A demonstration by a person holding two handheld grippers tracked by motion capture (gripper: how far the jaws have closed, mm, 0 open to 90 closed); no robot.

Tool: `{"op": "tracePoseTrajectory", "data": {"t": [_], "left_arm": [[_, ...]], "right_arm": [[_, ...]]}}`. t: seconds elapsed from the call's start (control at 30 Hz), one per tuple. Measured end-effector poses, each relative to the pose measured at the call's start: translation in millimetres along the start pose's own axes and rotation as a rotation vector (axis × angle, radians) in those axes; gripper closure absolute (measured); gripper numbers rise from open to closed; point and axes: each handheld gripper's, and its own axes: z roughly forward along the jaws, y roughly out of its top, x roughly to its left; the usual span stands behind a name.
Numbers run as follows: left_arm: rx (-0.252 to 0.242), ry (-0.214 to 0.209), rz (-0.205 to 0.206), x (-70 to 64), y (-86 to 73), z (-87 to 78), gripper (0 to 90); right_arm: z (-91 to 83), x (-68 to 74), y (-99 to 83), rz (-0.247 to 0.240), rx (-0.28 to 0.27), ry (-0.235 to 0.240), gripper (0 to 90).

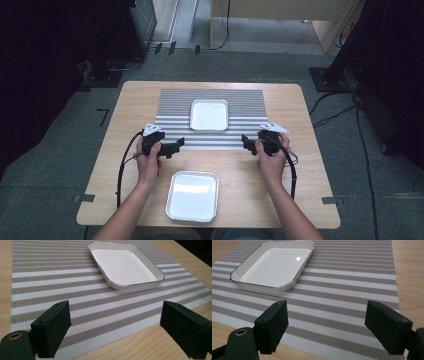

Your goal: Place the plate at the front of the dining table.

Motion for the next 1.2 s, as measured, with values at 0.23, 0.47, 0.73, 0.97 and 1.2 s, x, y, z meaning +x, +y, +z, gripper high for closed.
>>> {"op": "tracePoseTrajectory", "data": {"t": [0.23,0.47,0.73,0.97,1.2], "left_arm": [[-0.001,0.011,0.002,11.1,-12.1,-17.7,9.5],[0.003,0.034,0.009,22.4,-25.0,-32.8,9.4],[0.010,0.049,0.010,33.7,-40.0,-49.4,8.9],[0.006,0.067,0.011,41.4,-48.7,-62.5,8.9],[0.009,0.080,0.005,48.8,-59.0,-75.5,7.6]], "right_arm": [[-13.0,-8.8,-12.0,-0.009,0.005,0.000,19.0],[-30.1,-21.1,-22.4,-0.009,-0.004,-0.007,18.8],[-45.3,-34.3,-32.7,0.004,-0.011,-0.020,18.7],[-57.0,-43.7,-43.0,0.007,-0.012,-0.036,18.7],[-70.9,-54.9,-53.2,0.033,-0.005,-0.047,18.7]]}}
